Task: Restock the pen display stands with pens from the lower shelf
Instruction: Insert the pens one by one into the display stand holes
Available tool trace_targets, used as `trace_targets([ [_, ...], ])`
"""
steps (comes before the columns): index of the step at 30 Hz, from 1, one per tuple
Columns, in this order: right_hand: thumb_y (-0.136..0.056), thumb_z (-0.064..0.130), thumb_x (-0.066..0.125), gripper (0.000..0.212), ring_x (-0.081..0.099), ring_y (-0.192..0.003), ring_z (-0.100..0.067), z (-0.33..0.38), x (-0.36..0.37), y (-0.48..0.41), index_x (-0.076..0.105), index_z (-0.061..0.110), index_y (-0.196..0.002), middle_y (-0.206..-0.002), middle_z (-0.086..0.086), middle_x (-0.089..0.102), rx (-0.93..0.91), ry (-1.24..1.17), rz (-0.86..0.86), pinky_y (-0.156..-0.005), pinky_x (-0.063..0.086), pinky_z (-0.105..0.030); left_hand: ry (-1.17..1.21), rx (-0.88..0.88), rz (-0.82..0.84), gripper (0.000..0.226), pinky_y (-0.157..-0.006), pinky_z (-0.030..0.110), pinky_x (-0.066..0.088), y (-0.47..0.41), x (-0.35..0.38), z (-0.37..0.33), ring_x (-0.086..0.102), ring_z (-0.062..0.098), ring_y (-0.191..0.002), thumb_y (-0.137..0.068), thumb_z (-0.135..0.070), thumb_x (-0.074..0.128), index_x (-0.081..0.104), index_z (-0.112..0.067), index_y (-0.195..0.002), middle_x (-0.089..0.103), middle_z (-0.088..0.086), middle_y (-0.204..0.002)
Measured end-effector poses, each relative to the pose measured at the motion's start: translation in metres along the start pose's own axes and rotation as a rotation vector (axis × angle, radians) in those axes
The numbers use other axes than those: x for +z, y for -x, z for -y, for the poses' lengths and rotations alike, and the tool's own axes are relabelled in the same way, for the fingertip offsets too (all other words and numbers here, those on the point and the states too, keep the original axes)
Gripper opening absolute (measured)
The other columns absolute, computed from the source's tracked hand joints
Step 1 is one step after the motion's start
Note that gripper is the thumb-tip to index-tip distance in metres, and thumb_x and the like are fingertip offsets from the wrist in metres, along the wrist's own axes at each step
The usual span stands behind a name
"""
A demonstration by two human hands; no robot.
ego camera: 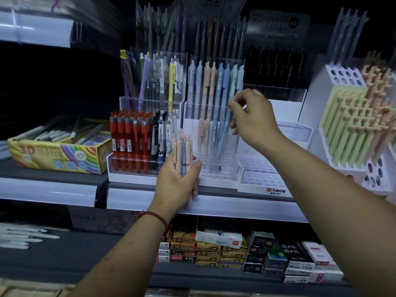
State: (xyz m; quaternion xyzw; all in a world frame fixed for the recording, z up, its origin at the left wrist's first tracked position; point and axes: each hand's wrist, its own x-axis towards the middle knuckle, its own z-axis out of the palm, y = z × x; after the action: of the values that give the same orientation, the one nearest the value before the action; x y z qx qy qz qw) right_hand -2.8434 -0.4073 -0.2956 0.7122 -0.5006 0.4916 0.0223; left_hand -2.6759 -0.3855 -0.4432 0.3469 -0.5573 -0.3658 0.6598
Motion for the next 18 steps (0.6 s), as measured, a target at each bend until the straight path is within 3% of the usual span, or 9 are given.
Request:
trace_targets([
  [2,-0.106,0.017,0.051,0.02,0.067,-0.075,-0.031,-0.001,-0.002,-0.003,0.059,0.0,-0.1,-0.109,-0.008,0.049,0.01,0.007,0.024,-0.054,0.058,-0.025,0.0,-0.001,0.001,0.013,-0.05,0.036,0.049,0.0,0.0,0.0,0.051,0.023,-0.051,-0.099,-0.018,0.068,0.056,-0.015,-0.101,0.055,0.003,-0.058],
  [4,-0.106,0.015,0.05,0.021,0.066,-0.063,-0.022,0.001,-0.004,-0.006,0.058,-0.004,-0.102,-0.111,-0.013,0.052,0.01,0.012,0.065,-0.045,0.05,-0.016,-0.011,-0.004,0.0,0.013,-0.05,0.036,0.049,0.0,0.0,0.0,0.052,0.024,-0.05,-0.099,-0.018,0.068,0.056,-0.015,-0.102,0.055,0.003,-0.058],
  [7,-0.106,0.013,0.05,0.021,0.06,-0.044,-0.007,0.006,-0.008,-0.008,0.057,-0.007,-0.103,-0.094,-0.018,0.06,0.032,-0.003,0.135,-0.041,0.046,-0.017,-0.016,-0.003,-0.004,0.015,-0.05,0.037,0.05,0.0,0.0,-0.001,0.052,0.024,-0.051,-0.099,-0.018,0.069,0.056,-0.013,-0.104,0.055,0.004,-0.059],
  [10,-0.105,0.011,0.052,0.019,0.06,-0.041,-0.004,0.006,-0.009,-0.007,0.061,-0.005,-0.1,-0.072,-0.013,0.063,0.033,0.013,0.209,-0.043,0.048,-0.018,-0.02,0.001,-0.011,0.015,-0.049,0.036,0.05,0.001,0.001,-0.002,0.052,0.023,-0.051,-0.099,-0.018,0.069,0.056,-0.012,-0.105,0.055,0.005,-0.06],
  [14,-0.105,0.013,0.056,0.02,0.064,-0.049,-0.012,-0.004,0.001,0.002,0.063,-0.005,-0.099,-0.069,-0.013,0.066,0.093,0.036,0.292,-0.052,0.059,-0.028,-0.015,0.0,-0.01,0.015,-0.048,0.035,0.05,0.001,0.001,-0.003,0.052,0.023,-0.05,-0.099,-0.017,0.069,0.056,-0.012,-0.104,0.055,0.005,-0.059],
  [18,-0.103,0.016,0.06,0.024,0.063,-0.042,-0.011,-0.008,0.009,0.006,0.063,-0.007,-0.097,-0.067,-0.015,0.068,0.137,0.001,0.248,-0.05,0.054,-0.026,-0.015,-0.007,-0.009,0.016,-0.049,0.035,0.05,0.001,0.001,-0.003,0.052,0.024,-0.05,-0.099,-0.019,0.069,0.056,-0.012,-0.106,0.056,0.005,-0.058],
])
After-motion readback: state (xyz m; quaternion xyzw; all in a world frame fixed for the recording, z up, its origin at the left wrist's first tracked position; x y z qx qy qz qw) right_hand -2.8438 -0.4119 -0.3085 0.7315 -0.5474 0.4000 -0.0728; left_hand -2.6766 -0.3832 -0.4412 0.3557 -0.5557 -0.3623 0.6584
